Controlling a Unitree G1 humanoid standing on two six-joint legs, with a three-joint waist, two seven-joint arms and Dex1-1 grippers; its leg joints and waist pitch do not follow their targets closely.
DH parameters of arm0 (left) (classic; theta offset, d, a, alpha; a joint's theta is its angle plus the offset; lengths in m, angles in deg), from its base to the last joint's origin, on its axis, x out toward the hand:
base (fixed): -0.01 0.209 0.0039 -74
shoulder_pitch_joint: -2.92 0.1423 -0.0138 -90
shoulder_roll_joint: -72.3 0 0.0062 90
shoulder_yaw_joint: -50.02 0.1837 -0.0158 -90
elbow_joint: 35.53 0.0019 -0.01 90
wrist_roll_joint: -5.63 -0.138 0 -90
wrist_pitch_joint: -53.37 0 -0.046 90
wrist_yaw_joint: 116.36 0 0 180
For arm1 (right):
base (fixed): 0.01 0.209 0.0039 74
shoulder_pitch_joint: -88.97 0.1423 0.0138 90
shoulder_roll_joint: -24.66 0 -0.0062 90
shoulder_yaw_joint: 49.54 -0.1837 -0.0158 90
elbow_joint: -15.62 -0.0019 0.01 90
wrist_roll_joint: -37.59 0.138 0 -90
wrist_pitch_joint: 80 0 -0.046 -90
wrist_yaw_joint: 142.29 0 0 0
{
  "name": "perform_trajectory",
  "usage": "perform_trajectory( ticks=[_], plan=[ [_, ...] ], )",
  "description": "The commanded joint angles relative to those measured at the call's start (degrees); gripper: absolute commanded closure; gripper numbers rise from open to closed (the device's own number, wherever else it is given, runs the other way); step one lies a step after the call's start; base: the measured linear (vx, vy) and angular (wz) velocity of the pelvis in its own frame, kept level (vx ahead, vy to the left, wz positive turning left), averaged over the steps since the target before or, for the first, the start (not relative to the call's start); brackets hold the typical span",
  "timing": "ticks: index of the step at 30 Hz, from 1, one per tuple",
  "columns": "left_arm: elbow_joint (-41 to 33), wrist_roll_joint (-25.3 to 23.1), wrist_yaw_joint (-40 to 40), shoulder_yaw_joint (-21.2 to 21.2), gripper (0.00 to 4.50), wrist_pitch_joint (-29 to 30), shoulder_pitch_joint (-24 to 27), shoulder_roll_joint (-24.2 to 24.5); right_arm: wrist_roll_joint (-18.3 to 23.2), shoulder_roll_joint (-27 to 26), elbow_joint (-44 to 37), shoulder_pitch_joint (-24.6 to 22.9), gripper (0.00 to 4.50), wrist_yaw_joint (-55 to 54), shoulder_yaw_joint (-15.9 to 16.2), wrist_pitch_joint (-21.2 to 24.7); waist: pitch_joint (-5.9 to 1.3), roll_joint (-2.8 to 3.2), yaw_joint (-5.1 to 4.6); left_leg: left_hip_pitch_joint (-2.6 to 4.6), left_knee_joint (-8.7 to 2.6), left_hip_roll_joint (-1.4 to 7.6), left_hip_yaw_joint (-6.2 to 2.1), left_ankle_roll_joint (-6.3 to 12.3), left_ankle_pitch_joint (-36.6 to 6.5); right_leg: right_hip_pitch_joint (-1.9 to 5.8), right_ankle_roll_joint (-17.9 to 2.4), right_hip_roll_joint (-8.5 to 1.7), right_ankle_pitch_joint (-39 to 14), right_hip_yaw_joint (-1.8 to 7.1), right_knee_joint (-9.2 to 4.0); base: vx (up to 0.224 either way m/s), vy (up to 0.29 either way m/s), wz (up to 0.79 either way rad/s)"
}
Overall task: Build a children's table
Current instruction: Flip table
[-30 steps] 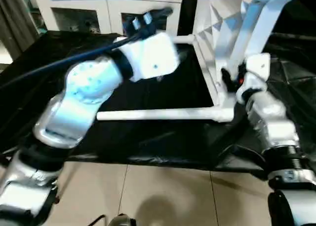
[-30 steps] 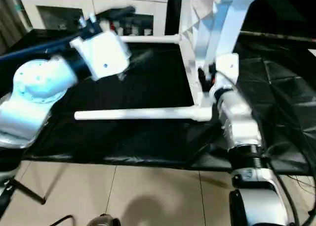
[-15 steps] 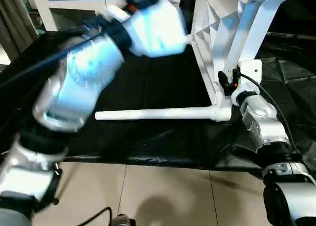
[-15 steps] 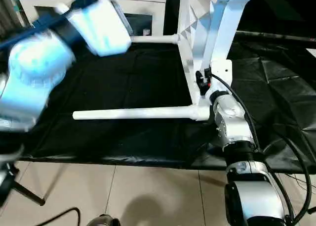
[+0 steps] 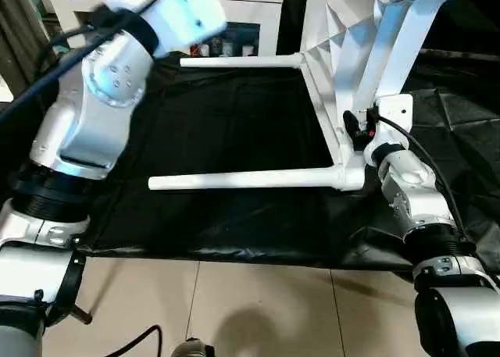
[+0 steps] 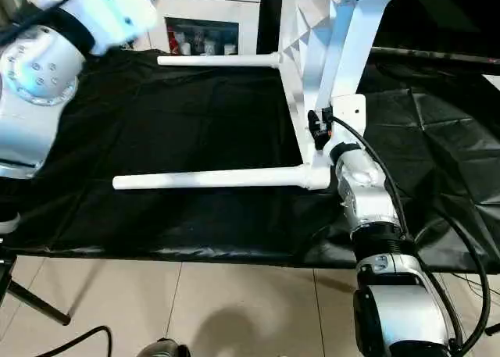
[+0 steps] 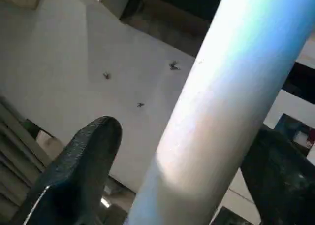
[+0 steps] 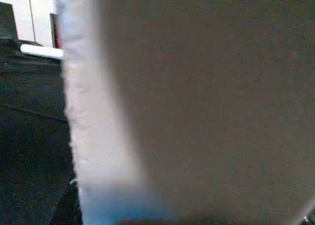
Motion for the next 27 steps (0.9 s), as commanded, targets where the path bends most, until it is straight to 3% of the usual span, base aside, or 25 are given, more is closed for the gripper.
perform_trajectory(
  ticks=[1,4,6,8,11,13,18,22,24,27],
  plan=[
    [-1.02,1.07,0.07,-0.79,0.79,0.64,-0.43,-0.99,-1.11,0.33,-0.3,2.79,2.5,1.27,0.59,-2.23,-4.43,0.11,0.31,2.31,-3.84,2.35,-1.53,-1.59,-9.57,2.05,-13.49,-3.58,-0.32,1.15,-3.59,0.0,0.0,0.0],
    [-3.93,3.15,0.68,-1.5,0.93,1.47,0.47,-3.53,-1.2,0.93,-0.26,3.61,2.5,1.43,0.51,-2.55,-4.47,0.23,0.34,2.26,-3.8,2.38,-1.57,-1.54,-9.46,2.14,-13.79,-3.69,-0.01,1.12,-3.61,0.0,0.0,0.0],
    [-6.06,3.76,1.17,-1.17,1.21,2.41,1.52,-4.84,-1.38,1.41,-0.35,4.14,2.5,1.55,0.54,-2.61,-4.5,0.07,0.35,2.11,-3.73,2.41,-1.54,-0.97,-8.42,2.3,-13.99,-3.69,1.59,1.11,-3.42,0.0,0.0,0.0],
    [-7.84,4.14,1.58,-0.84,1.21,3.42,2.93,-5.97,-1.55,2.05,-0.45,4.78,2.5,1.87,0.59,-2.69,-4.55,0.01,0.4,2.01,-3.53,2.29,-1.47,0.12,-7.53,2.3,-13.95,-3.58,2.26,1.12,-3.44,0.0,0.0,0.0],
    [-8.35,4.65,1.95,-1.12,1.58,4.43,3.81,-6.55,-1.63,2.53,-0.53,5.25,2.5,2.23,0.63,-2.75,-4.55,0.06,0.44,1.92,-3.37,2.31,-1.42,1.04,-6.22,2.29,-14.22,-3.56,2.92,1.14,-3.39,0.0,0.0,0.0],
    [-8.18,4.55,2.14,-1.44,1.62,5.04,4.27,-6.44,-1.71,2.86,-0.35,5.62,2.5,2.62,0.68,-2.93,-4.52,-0.14,0.39,1.97,-3.37,2.28,-1.35,1.24,-6.47,2.28,-14.22,-3.44,2.06,1.09,-3.45,0.0,0.0,0.0],
    [-7.23,3.46,1.93,-2.85,1.75,6.21,4.38,-5.18,-2.16,3.3,-0.76,5.74,2.5,3.36,1.13,-3.18,-4.48,0.04,0.39,1.86,-3.3,2.29,-1.37,1.75,-5.62,2.23,-14.19,-3.48,1.74,1.14,-3.39,0.0,0.0,0.0],
    [-6.94,3.46,1.02,-4.92,1.89,7.56,4.28,-4.95,-2.89,4.14,-1.04,6.47,2.5,3.71,1.44,-3.51,-4.47,0.03,0.35,1.84,-3.27,2.24,-1.32,1.83,-5.64,2.19,-14.35,-3.43,1.91,1.14,-3.39,0.0,0.0,0.0],
    [-6.48,5.65,-0.29,-7.78,1.92,9.06,3.99,-6.13,-4.01,6.08,-0.97,8.52,2.5,4.45,1.89,-4.19,-4.55,-0.29,0.22,1.74,-3.17,2.1,-1.24,1.96,-5.03,2.43,-14.59,-3.35,2.29,1.1,-3.27,0.0,0.0,0.0],
    [-6.14,6.33,-0.92,-9.07,1.93,9.33,3.78,-6.25,-4.95,7.82,-0.61,10.46,2.5,4.84,2.23,-4.87,-4.79,-0.25,0.5,1.55,-2.68,1.93,-1.08,3.71,-2.38,2.38,-15.11,-3.31,5.4,1.11,-2.9,0.0,0.0,0.0]
  ],
)
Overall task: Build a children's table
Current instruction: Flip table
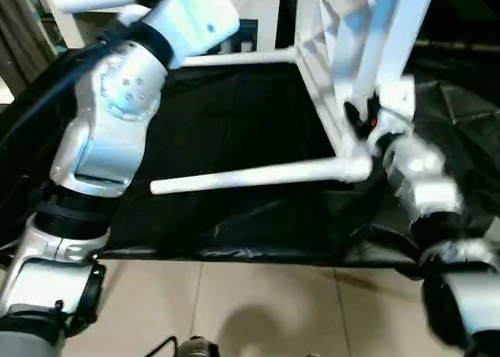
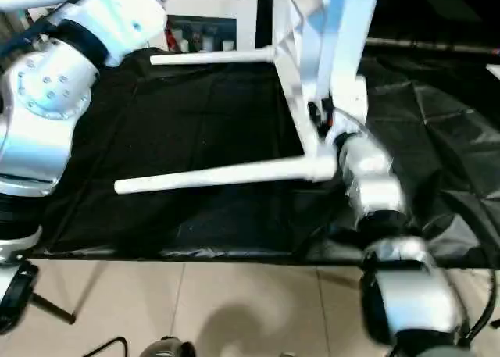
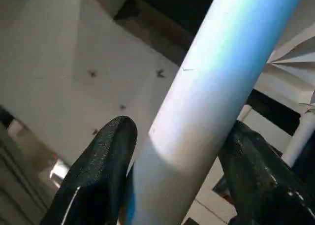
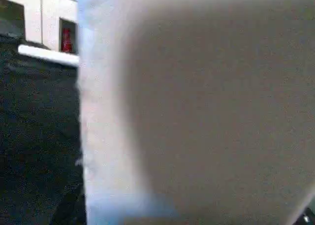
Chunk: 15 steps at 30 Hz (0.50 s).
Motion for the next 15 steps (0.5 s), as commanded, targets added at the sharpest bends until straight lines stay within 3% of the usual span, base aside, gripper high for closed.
perform_trajectory(
  ticks=[1,2,5,9,11,12,13,15],
  plan=[
    [1.8,4.27,-2.51,-5.51,1.94,3.48,0.41,-1.2,-2.46,3.6,-2.26,4.54,2.5,0.9,-0.1,-4.72,-5.32,-1.8,0.58,1.93,-2.43,1.89,-1.06,4.3,-1.5,3.15,-15.14,-3.21,6.81,1.11,-2.82,0.0,0.0,0.0],
    [1.93,5.86,-3.68,-7.88,1.96,4.43,-0.02,-2.22,-3.01,5.63,-1.66,7.52,2.5,1.82,0.0,-5.0,-5.33,-1.55,0.75,1.99,-2.35,1.9,-1.0,4.65,-1.66,2.91,-15.52,-3.07,7.0,1.02,-2.79,0.0,0.0,0.0],
    [2.0,9.2,-5.66,-12.39,1.99,6.94,-0.76,-4.72,-4.07,8.82,-0.29,12.75,2.51,4.12,0.66,-5.74,-5.21,-1.54,1.03,1.89,-2.07,1.91,-0.92,5.78,-1.92,2.71,-16.27,-2.91,6.95,0.92,-2.78,0.0,0.0,0.0],
    [2.91,13.61,-7.27,-17.91,1.99,9.19,-0.06,-8.02,-8.34,12.85,3.09,19.85,2.52,7.21,4.06,-8.49,-5.0,-1.55,1.61,2.02,-1.98,2.04,-0.94,5.49,-3.92,2.4,-16.57,-2.85,3.82,0.87,-3.02,0.0,0.0,0.0],
    [3.42,14.42,-7.45,-18.71,2.0,9.28,0.57,-8.55,-9.45,13.68,4.15,21.69,2.52,7.13,4.78,-9.02,-4.78,-1.44,1.87,2.2,-2.1,2.22,-1.03,4.83,-5.91,2.05,-16.08,-2.88,1.05,0.87,-3.21,0.0,0.0,0.0],
    [4.63,16.38,-7.76,-20.47,2.0,10.13,2.1,-9.86,-11.41,15.16,6.28,25.9,2.52,7.03,5.99,-9.85,-4.72,-1.19,1.91,2.36,-2.24,2.44,-1.2,3.96,-7.39,1.83,-16.05,-3.0,-0.71,0.75,-3.27,0.0,0.0,0.0],
    [5.09,17.13,-7.82,-21.13,2.03,10.55,2.69,-10.4,-12.11,15.66,6.98,27.51,2.52,6.97,6.42,-10.07,-4.55,-1.47,1.7,2.4,-2.32,2.27,-1.15,3.37,-9.25,1.82,-15.72,-2.78,-2.22,0.7,-3.56,0.0,0.0,0.0],
    [5.42,17.74,-7.68,-21.75,2.07,11.23,3.25,-10.99,-12.7,16.06,7.76,29.01,2.52,6.91,6.87,-10.37,-4.45,-1.32,1.74,2.48,-2.5,2.44,-1.25,3.0,-10.62,1.7,-14.98,-3.0,-3.48,0.82,-3.74,0.0,0.0,0.0]
  ],
)
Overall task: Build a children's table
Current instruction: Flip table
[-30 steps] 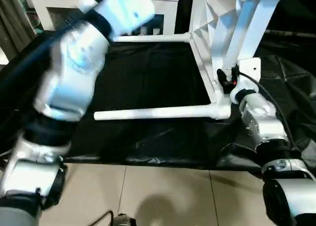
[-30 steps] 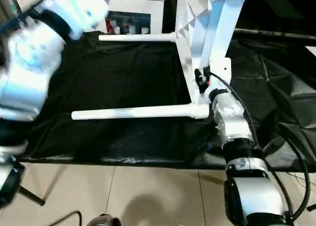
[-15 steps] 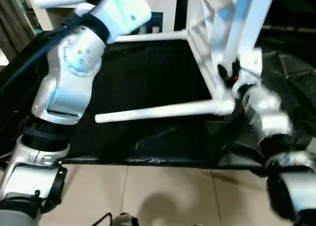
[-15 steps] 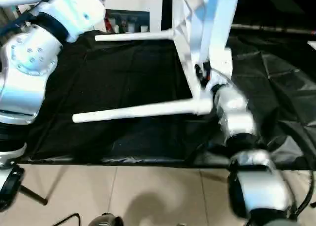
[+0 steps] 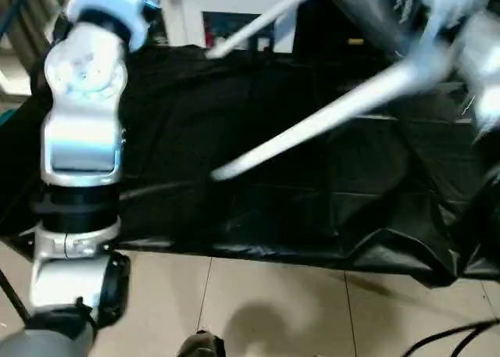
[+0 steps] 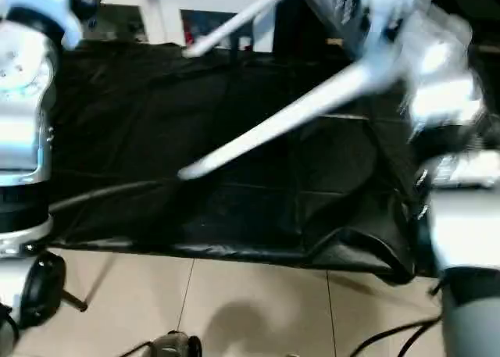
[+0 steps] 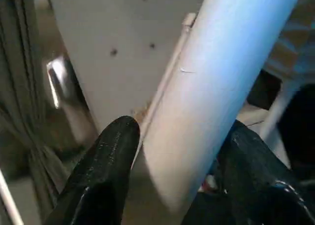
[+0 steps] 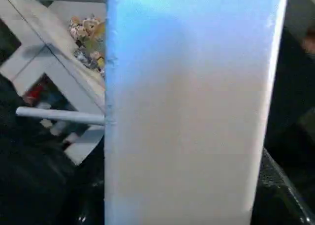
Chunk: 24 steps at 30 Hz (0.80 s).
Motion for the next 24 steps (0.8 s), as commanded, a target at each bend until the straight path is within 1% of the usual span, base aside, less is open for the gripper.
perform_trajectory(
  ticks=[1,2,3,4,5,6,7,8,9,10,11,12,13,14,15,16,17,18,19,20,21,22,23,24],
  plan=[
    [4.18,2.68,-1.87,-4.91,2.1,4.2,3.38,-1.17,-0.64,3.24,0.51,4.44,2.52,-0.69,-0.99,-3.08,-4.77,-0.84,-0.71,3.06,-3.2,2.58,-1.44,1.52,-11.52,1.57,-14.63,-2.5,-4.09,1.03,-3.62,0.0,0.0,0.0],
    [4.53,2.94,-1.78,-5.1,2.12,4.41,3.87,-1.41,-1.15,3.44,0.99,5.44,2.52,-0.64,-0.64,-3.4,-4.69,-1.06,-0.76,2.89,-3.29,2.52,-1.49,1.31,-11.92,1.69,-14.12,-2.56,-3.99,1.05,-3.69,0.0,0.0,0.0],
    [4.71,3.09,-1.73,-5.2,2.15,4.52,4.14,-1.54,-1.43,3.56,1.25,5.98,2.52,-0.61,-0.45,-3.57,-4.7,-1.31,-0.82,2.86,-3.33,2.58,-1.49,1.26,-12.07,1.69,-13.88,-2.66,-4.09,1.07,-3.65,0.0,0.0,0.0],
    [5.64,3.4,-1.81,-5.5,2.18,4.75,5.22,-1.91,-2.5,3.92,2.15,7.95,2.52,-0.8,0.23,-4.07,-4.66,-1.0,-0.81,3.06,-3.32,2.6,-1.52,0.92,-12.98,1.47,-13.37,-2.72,-4.88,1.1,-3.75,0.0,0.0,0.0],
    [6.41,3.57,-1.74,-5.66,2.21,4.92,6.06,-2.16,-3.68,4.26,3.48,9.85,2.52,-1.02,1.05,-4.85,-4.67,-1.0,-0.96,3.02,-3.31,2.61,-1.6,0.66,-13.44,1.4,-13.53,-2.72,-5.2,1.08,-3.67,0.0,0.0,0.0],
    [6.41,3.57,-1.74,-5.66,2.24,4.92,6.06,-2.16,-3.68,4.26,3.48,9.85,2.52,-1.02,1.05,-4.85,-4.63,-1.18,-1.21,2.8,-3.36,2.49,-1.63,0.45,-13.78,1.55,-13.57,-2.63,-5.49,1.01,-3.65,0.0,0.0,0.0],
    [7.27,4.41,-2.03,-6.17,2.27,5.22,6.92,-2.6,-5.02,4.47,5.21,12.16,2.52,-1.41,1.96,-5.86,-4.51,-1.12,-0.93,2.97,-3.42,2.55,-1.53,0.31,-14.75,1.33,-13.04,-2.75,-6.39,1.16,-3.9,0.0,0.0,0.0],
    [7.27,4.41,-2.03,-6.17,2.3,5.22,6.92,-2.6,-5.02,4.47,5.21,12.16,2.52,-1.41,1.96,-5.86,-4.52,-1.06,-1.24,2.9,-3.49,2.51,-1.63,-0.17,-15.57,1.33,-12.95,-2.69,-6.93,1.11,-3.84,0.0,0.0,0.0],
    [8.25,5.09,-2.2,-6.56,2.34,5.34,7.71,-2.85,-6.22,4.62,6.64,14.33,2.52,-1.94,2.79,-6.63,-4.53,-1.07,-1.14,2.98,-3.46,2.54,-1.59,-0.32,-15.89,1.21,-12.84,-2.7,-7.01,1.13,-3.86,0.0,0.0,0.0],
    [9.35,5.66,-2.46,-6.77,2.37,5.12,8.44,-2.9,-7.33,4.68,8.07,16.56,2.52,-2.71,3.54,-7.32,-4.53,-1.09,-1.21,2.72,-3.47,2.54,-1.7,-0.4,-15.79,1.27,-12.58,-2.75,-6.38,1.16,-3.69,0.0,0.0,0.0],
    [9.99,5.85,-2.53,-6.8,2.4,4.98,8.85,-2.86,-7.79,4.66,8.68,17.71,2.52,-2.99,3.88,-7.53,-4.62,-1.06,-1.31,2.69,-3.45,2.49,-1.74,-0.46,-15.65,1.32,-12.63,-2.75,-6.09,1.11,-3.6,0.0,0.0,0.0],
    [10.39,5.98,-2.57,-6.82,2.44,4.9,9.1,-2.83,-8.07,4.65,9.07,18.44,2.52,-3.17,4.09,-7.66,-4.62,-1.26,-1.33,2.66,-3.48,2.51,-1.69,-0.28,-15.23,1.37,-12.52,-2.72,-5.46,1.11,-3.64,0.0,0.0,0.0],
    [11.12,5.99,-2.44,-6.56,2.47,4.71,9.57,-2.64,-8.57,4.56,9.67,19.54,2.52,-3.37,4.5,-7.88,-4.7,-1.18,-1.34,2.5,-3.35,2.51,-1.71,0.06,-13.96,1.4,-12.63,-2.68,-3.62,1.11,-3.38,0.0,0.0,0.0],
    [12.19,5.94,-2.27,-6.11,2.51,4.32,10.3,-2.33,-9.4,4.36,10.75,21.19,2.52,-3.41,5.27,-8.26,-4.84,-1.63,-1.33,2.43,-3.16,2.59,-1.7,0.54,-12.27,1.49,-12.91,-2.72,-1.62,1.07,-3.09,0.0,0.0,0.0],
    [12.86,5.87,-2.12,-5.75,2.53,4.02,10.79,-2.11,-9.99,4.18,11.58,22.24,2.52,-3.28,5.86,-8.56,-4.83,-1.44,-1.32,2.38,-3.09,2.58,-1.73,0.75,-11.72,1.43,-13.25,-2.67,-0.96,0.99,-2.95,0.0,0.0,0.0],
    [12.89,5.87,-2.12,-5.74,2.56,4.01,10.8,-2.1,-10.01,4.18,11.61,22.28,2.52,-3.27,5.88,-8.57,-4.76,-1.45,-1.35,2.29,-2.93,2.55,-1.6,1.25,-10.86,1.35,-13.56,-2.55,0.4,1.02,-2.87,0.0,0.0,0.0],
    [14.5,5.26,-1.88,-4.83,2.59,3.24,11.86,-1.31,-11.56,3.51,12.9,23.81,2.52,-2.38,7.35,-9.02,-4.73,-1.7,-1.26,2.11,-2.84,2.53,-1.6,1.83,-9.94,1.44,-13.8,-2.6,1.5,1.04,-2.66,0.0,0.0,0.0],
    [15.23,4.92,-1.71,-4.46,2.62,2.94,12.34,-0.9,-12.15,3.19,13.23,24.32,2.52,-2.08,7.91,-9.09,-4.83,-1.63,-1.35,2.01,-2.82,2.54,-1.69,2.01,-9.44,1.57,-13.95,-2.62,2.09,0.98,-2.5,0.0,0.0,0.0],
    [15.75,4.87,-1.69,-4.14,2.64,2.7,12.66,-0.55,-12.64,2.95,13.76,24.79,2.52,-1.97,8.26,-9.32,-4.86,-1.68,-1.32,2.03,-2.63,2.53,-1.58,2.48,-8.19,1.48,-13.93,-2.5,3.85,1.0,-2.37,0.0,0.0,0.0],
    [15.75,4.87,-1.69,-4.14,2.68,2.7,12.66,-0.55,-12.64,2.95,13.76,24.79,2.52,-1.97,8.26,-9.32,-5.1,-1.63,-1.28,2.01,-2.4,2.56,-1.62,3.03,-6.04,1.61,-14.29,-2.48,6.54,1.01,-1.97,0.0,0.0,0.0],
    [17.01,5.02,-1.64,-3.82,2.71,2.06,13.11,0.12,-13.83,2.59,14.63,25.76,2.52,-1.43,9.47,-9.66,-5.22,-1.63,-1.2,2.05,-2.18,2.57,-1.57,3.43,-4.72,1.54,-14.54,-2.44,8.34,1.01,-1.78,0.0,0.0,0.0],
    [17.24,5.0,-1.6,-3.72,2.75,1.92,13.2,0.28,-13.96,2.51,14.75,25.95,2.52,-1.34,9.64,-9.7,-5.43,-1.44,-1.19,1.85,-1.8,2.48,-1.59,4.35,-2.17,1.37,-15.12,-2.2,11.37,0.9,-1.37,0.0,0.0,0.0],
    [18.06,4.75,-1.42,-3.33,2.77,1.36,13.52,0.88,-14.31,2.21,15.07,26.61,2.52,-1.02,10.1,-9.78,-5.06,-1.35,-1.2,1.8,-1.83,2.55,-1.46,4.57,-3.13,1.05,-15.37,-2.09,10.56,0.87,-1.54,0.0,0.0,0.0],
    [18.79,4.57,-1.28,-3.13,2.78,0.94,13.89,1.4,-14.59,1.84,15.29,27.45,2.52,-0.73,10.44,-9.64,-4.93,-1.75,-1.34,1.74,-1.98,2.6,-1.4,4.42,-4.32,1.15,-15.31,-2.12,9.32,0.88,-1.72,0.0,0.0,0.0]
  ],
)
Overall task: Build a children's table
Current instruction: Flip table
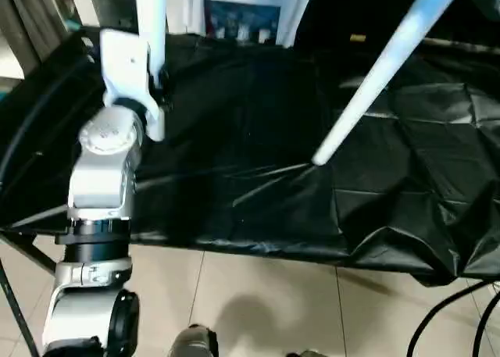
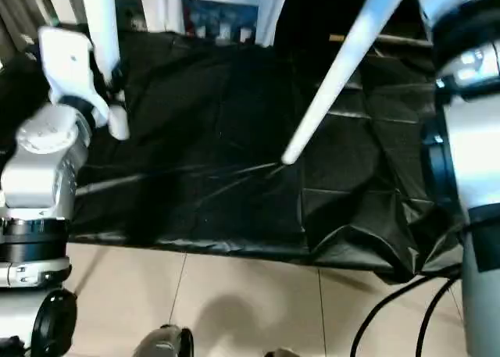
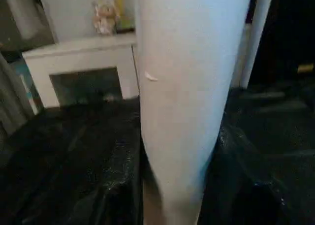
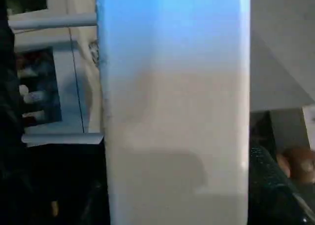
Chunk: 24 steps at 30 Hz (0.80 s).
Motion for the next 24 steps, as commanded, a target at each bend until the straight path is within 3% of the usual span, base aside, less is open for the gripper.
perform_trajectory(
  ticks=[1,3,4,5,7,8,14,17,24],
  plan=[
    [7.3,-2.31,-1.48,-2.99,2.82,2.63,4.01,3.18,2.45,4.05,-0.58,6.27,2.52,-2.02,-3.87,0.18,-5.74,0.41,-0.69,3.85,-3.33,2.78,-1.55,2.43,-6.95,2.2,-14.95,-2.24,5.76,0.99,-1.95,0.0,0.0,0.0],
    [8.42,-2.94,-1.38,-2.53,2.82,1.73,4.99,4.56,2.01,3.41,-0.26,7.56,2.52,-0.75,-3.23,-0.08,-5.67,0.21,-0.8,3.94,-3.5,2.88,-1.58,1.57,-8.32,2.17,-14.57,-2.23,4.29,0.99,-2.03,0.0,0.0,0.0],
    [8.84,-3.24,-1.45,-2.22,2.84,1.29,5.5,5.23,1.88,3.15,-0.07,8.08,2.52,-0.09,-3.07,-0.32,-5.56,0.37,-0.96,4.08,-3.78,2.95,-1.7,0.11,-10.71,2.03,-13.9,-2.28,2.12,0.99,-2.1,0.0,0.0,0.0],
    [8.86,-3.26,-1.45,-2.2,2.84,1.27,5.52,5.27,1.87,3.14,-0.06,8.1,2.52,-0.06,-3.07,-0.34,-5.46,0.42,-1.04,4.15,-3.89,2.98,-1.72,-0.38,-11.49,1.93,-13.68,-2.23,1.71,0.98,-2.19,0.0,0.0,0.0],
    [9.04,-2.72,-1.87,-2.55,2.84,1.34,6.31,6.12,2.53,2.76,-0.07,8.46,2.52,1.87,-3.46,-0.53,-5.33,-0.03,-1.17,4.18,-4.11,3.01,-1.72,-1.61,-12.9,1.92,-13.1,-2.29,1.15,1.0,-2.17,0.0,0.0,0.0],
    [9.11,-2.63,-1.97,-2.56,2.84,1.29,6.47,6.38,2.52,2.72,-0.01,8.55,2.52,2.17,-3.44,-0.68,-5.31,0.1,-1.33,4.13,-4.16,2.96,-1.81,-2.14,-13.12,1.91,-12.93,-2.3,1.47,0.99,-2.02,0.0,0.0,0.0],
    [9.83,-1.74,-0.51,-2.92,2.84,0.05,7.57,9.33,3.61,2.59,-0.66,8.36,2.52,5.13,-4.03,-0.83,-5.32,-0.21,-1.64,3.95,-3.88,2.71,-1.64,-1.63,-10.94,2.2,-13.0,-2.5,4.61,1.12,-1.91,0.0,0.0,0.0],
    [10.32,-1.3,0.58,-2.71,2.84,-0.33,7.3,10.49,3.71,2.85,-0.89,8.91,2.52,6.09,-4.17,-0.83,-5.39,0.05,-1.94,3.86,-3.72,2.66,-1.65,-1.21,-9.25,2.31,-13.72,-2.4,6.4,1.08,-1.64,0.0,0.0,0.0],
    [13.63,-0.11,1.59,-1.43,2.84,-0.07,7.12,13.03,5.46,2.65,-2.36,9.87,2.52,11.18,-5.17,-0.55,-5.23,0.12,-2.27,4.01,-3.83,2.77,-1.61,-1.8,-11.34,2.21,-14.36,-2.37,4.64,1.15,-1.69,0.0,0.0,0.0]
  ],
)
